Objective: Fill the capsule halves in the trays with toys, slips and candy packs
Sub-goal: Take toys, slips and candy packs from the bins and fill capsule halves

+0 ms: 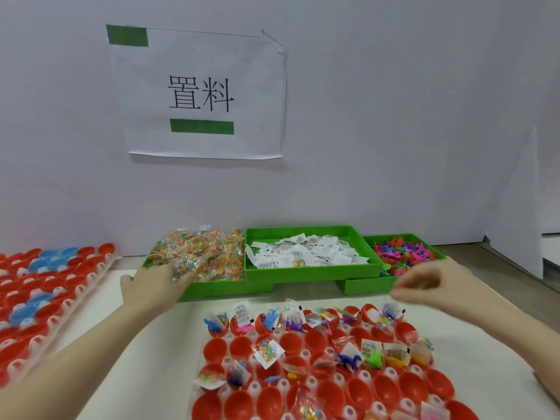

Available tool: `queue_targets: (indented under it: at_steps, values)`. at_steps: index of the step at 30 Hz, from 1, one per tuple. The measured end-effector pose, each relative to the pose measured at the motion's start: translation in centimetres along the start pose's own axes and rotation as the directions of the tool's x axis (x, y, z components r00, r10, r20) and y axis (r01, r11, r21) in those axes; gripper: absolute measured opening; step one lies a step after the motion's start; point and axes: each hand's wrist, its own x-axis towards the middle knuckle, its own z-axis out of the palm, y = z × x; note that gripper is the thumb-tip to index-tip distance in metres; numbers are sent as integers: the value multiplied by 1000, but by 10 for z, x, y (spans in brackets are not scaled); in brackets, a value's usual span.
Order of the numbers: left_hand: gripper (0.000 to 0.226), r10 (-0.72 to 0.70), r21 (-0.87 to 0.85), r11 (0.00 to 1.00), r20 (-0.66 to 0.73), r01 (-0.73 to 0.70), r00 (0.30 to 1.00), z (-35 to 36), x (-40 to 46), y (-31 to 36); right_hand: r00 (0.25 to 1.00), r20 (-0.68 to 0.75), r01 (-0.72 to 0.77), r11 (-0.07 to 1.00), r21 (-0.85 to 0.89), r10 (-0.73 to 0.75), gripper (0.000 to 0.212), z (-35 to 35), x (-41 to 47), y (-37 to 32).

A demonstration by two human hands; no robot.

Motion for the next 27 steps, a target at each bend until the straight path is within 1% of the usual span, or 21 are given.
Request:
queue_targets:
  at_steps: [1, 2, 4, 5, 7, 8, 9, 10, 11, 14, 16, 17, 19, 21, 23, 25, 27]
  values:
    - [44, -16, 5, 1000, -6, 16, 1000, 4, 1, 1, 997, -80, -16, 1000, 17, 17, 6, 5, 22, 4]
    - [43, -25, 1, 1000, -23, 25, 999, 8, 2, 2, 989, -138, -48, 999, 8, 49, 8, 11, 43, 9]
    - [37, -24, -54, 998, -64, 20, 998, 12, 4, 3, 976, -184, -126, 990, -65, 112, 22, 23, 78, 21]
    - [34, -19, -101, 995, -63, 13, 998, 13, 5, 3, 973, -179, -170, 978, -118, 148, 29, 28, 91, 27]
    - [40, -13, -201, 980, -40, 5, 999, 13, 7, 3, 961, -144, -261, 949, -175, 238, 36, 37, 112, 36]
    - [43, -18, -238, 971, -40, 8, 999, 14, 8, 3, 949, -131, -306, 939, -158, 287, 36, 40, 119, 40]
    - [43, -25, -260, 965, -52, 11, 998, 15, 10, 2, 934, -115, -350, 929, -120, 337, 31, 42, 125, 41]
    - [40, -33, -276, 961, -68, 13, 997, 15, 12, 1, 917, -106, -394, 915, -88, 385, 23, 43, 129, 42]
    - [34, -42, -296, 955, -79, 17, 996, 15, 13, 1, 903, -116, -424, 902, -86, 413, 21, 43, 133, 43]
    - [18, -83, -359, 932, -79, 49, 993, 14, 15, 1, 883, -155, -464, 874, -145, 443, 33, 38, 136, 47]
    - [11, -114, -370, 926, -92, 72, 989, 13, 16, 2, 873, -123, -488, 850, -200, 472, 37, 37, 132, 51]
    - [11, -124, -369, 926, -108, 76, 986, 13, 16, 3, 875, -122, -484, 847, -218, 469, 35, 37, 131, 54]
    - [16, -130, -370, 927, -169, 60, 977, 13, 15, 3, 894, -147, -446, 869, -216, 422, 24, 39, 129, 59]
    - [22, -120, -367, 930, -254, 19, 960, 12, 12, 3, 907, -206, -405, 893, -196, 366, 18, 42, 128, 63]
    - [26, -101, -390, 920, -328, -37, 939, 11, 10, 3, 914, -241, -379, 900, -217, 327, 16, 43, 128, 66]
    - [27, -120, -493, 866, -373, -87, 920, 7, 8, 2, 921, -244, -365, 892, -268, 304, 14, 43, 127, 67]
    - [28, -204, -643, 760, -369, -90, 907, -1, 5, 3, 927, -285, -337, 875, -348, 244, 12, 41, 125, 66]
